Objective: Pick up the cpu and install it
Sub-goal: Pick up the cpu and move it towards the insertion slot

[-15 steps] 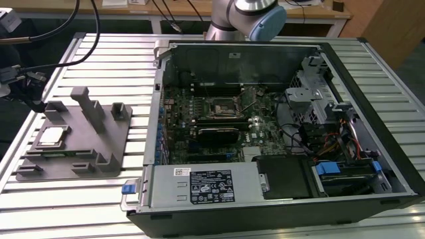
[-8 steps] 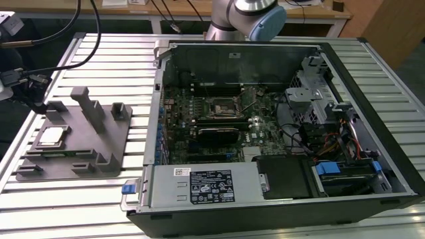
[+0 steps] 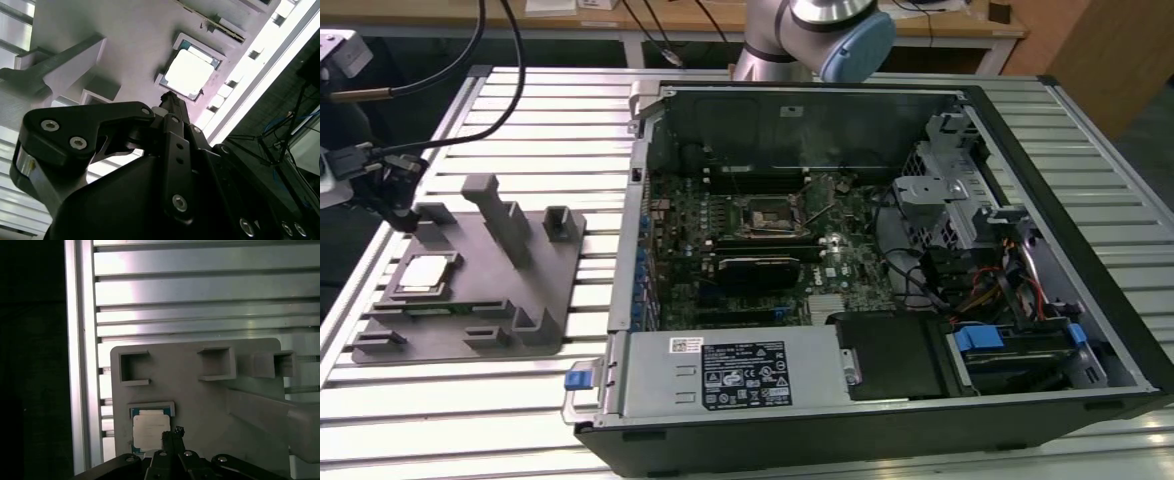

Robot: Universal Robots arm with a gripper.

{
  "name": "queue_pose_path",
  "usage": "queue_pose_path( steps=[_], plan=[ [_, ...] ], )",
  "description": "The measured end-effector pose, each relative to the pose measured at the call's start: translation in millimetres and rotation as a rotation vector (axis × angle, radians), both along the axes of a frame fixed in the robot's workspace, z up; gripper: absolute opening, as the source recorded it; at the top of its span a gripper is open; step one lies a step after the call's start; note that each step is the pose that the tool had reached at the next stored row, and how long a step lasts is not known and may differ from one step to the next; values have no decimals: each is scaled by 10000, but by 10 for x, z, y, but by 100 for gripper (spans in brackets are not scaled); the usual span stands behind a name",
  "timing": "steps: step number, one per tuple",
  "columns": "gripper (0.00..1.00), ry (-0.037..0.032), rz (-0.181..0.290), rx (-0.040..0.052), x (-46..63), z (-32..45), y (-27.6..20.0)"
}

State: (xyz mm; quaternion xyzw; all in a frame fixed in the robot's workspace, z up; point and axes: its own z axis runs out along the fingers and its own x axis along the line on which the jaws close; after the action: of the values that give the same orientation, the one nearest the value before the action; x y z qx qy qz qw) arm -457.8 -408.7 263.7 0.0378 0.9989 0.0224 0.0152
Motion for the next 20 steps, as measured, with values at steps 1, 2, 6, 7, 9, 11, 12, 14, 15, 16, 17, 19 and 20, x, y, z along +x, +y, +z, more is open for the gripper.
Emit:
queue_pose_path(
  steps=[1,2,6,7,9,11,12,14,15,16,17,19,20],
  plan=[
    [11,1,0,-1,-3,-10,0],
    [11,2,0,-2,-5,-19,0],
    [11,1,0,-3,-17,-46,-16],
    [11,1,0,-3,-19,-52,-26],
    [11,1,-1,-3,-23,-64,-47],
    [11,1,0,-4,-26,-75,-70],
    [11,1,-1,-3,-28,-82,-82],
    [11,0,-1,-2,-30,-101,-99],
    [11,0,-1,-2,-33,-113,-104],
    [11,0,-2,-2,-36,-126,-107],
    [11,0,-3,-3,-41,-141,-110],
    [11,0,-1,-5,-46,-165,-113],
    [11,0,0,-7,-49,-176,-114]
  ],
)
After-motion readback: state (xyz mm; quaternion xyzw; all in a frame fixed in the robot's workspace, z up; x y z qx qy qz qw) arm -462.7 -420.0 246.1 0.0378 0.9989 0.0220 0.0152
